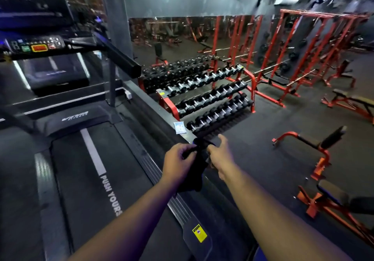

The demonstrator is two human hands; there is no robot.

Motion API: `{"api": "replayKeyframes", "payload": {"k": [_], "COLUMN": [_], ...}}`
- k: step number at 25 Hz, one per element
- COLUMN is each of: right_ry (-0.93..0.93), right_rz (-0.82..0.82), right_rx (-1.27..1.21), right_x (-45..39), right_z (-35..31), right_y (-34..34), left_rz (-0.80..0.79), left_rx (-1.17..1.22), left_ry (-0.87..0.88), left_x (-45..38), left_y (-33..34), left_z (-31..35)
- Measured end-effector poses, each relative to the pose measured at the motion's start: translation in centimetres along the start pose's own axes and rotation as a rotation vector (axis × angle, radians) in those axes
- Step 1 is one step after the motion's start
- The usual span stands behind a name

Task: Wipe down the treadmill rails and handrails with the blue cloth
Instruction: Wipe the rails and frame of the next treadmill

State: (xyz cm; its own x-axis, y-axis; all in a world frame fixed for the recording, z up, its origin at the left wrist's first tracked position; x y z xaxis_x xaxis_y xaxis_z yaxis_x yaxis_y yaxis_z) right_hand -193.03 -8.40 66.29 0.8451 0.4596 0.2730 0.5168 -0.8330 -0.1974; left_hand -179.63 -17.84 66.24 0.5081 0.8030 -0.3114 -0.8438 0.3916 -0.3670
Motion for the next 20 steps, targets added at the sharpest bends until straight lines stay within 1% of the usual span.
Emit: {"api": "replayKeyframes", "payload": {"k": [1, 2, 4, 5, 7, 9, 11, 13, 15, 16, 18, 20], "right_ry": [-0.007, 0.000, 0.038, 0.064, 0.098, 0.064, -0.078, -0.323, -0.596, -0.715, -0.893, -1.092], "right_rz": [-0.026, -0.055, -0.107, -0.153, -0.252, -0.355, -0.466, -0.626, -0.777, -0.825, -0.881, -0.833], "right_rx": [0.017, 0.006, -0.046, -0.076, -0.122, -0.096, 0.014, 0.218, 0.524, 0.704, 0.991, 1.165], "right_x": [0.2, 0.2, 0.1, 0.1, -0.1, -0.7, -2.3, -4.7, -6.9, -7.9, -10.0, -11.6], "right_z": [0.0, 0.1, 0.3, 0.4, 0.4, 0.1, -0.9, -2.2, -2.7, -2.6, -2.2, -2.7], "right_y": [0.8, 1.6, 2.7, 3.2, 3.8, 3.5, 1.9, -0.2, -2.0, -2.5, -2.7, -2.3], "left_rz": [0.019, -0.011, -0.168, -0.200, -0.149, -0.071, -0.025, 0.012, 0.016, 0.007, -0.012, -0.025], "left_rx": [0.002, -0.024, -0.103, -0.183, -0.361, -0.437, -0.384, -0.258, -0.192, -0.179, -0.163, -0.148], "left_ry": [-0.008, 0.009, 0.062, 0.096, 0.150, 0.120, 0.061, 0.002, -0.037, -0.056, -0.084, -0.107], "left_x": [0.3, 0.9, 2.3, 2.7, 2.5, 1.4, -0.4, -2.2, -3.5, -3.9, -4.6, -5.2], "left_y": [-0.4, -0.6, 0.2, 0.4, 0.2, 0.1, 0.6, 1.2, 1.8, 2.0, 2.6, 3.1], "left_z": [-0.2, -0.2, -0.2, -0.3, -0.1, 0.5, 1.2, 1.3, 1.7, 2.0, 2.4, 2.6]}}
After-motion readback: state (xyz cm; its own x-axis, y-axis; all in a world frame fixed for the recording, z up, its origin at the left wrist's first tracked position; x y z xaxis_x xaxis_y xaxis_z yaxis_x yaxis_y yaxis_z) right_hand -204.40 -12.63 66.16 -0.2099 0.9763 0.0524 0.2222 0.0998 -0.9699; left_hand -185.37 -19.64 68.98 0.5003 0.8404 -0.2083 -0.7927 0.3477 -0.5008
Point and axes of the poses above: each hand's wrist, its own x-axis away from the middle knuckle, its own y-axis out of the palm, z = x × y, the point moved 6 cm from there along -x, towards the middle knuckle, and after that the axes turned 3 degrees about z, right-handed, at the moved point
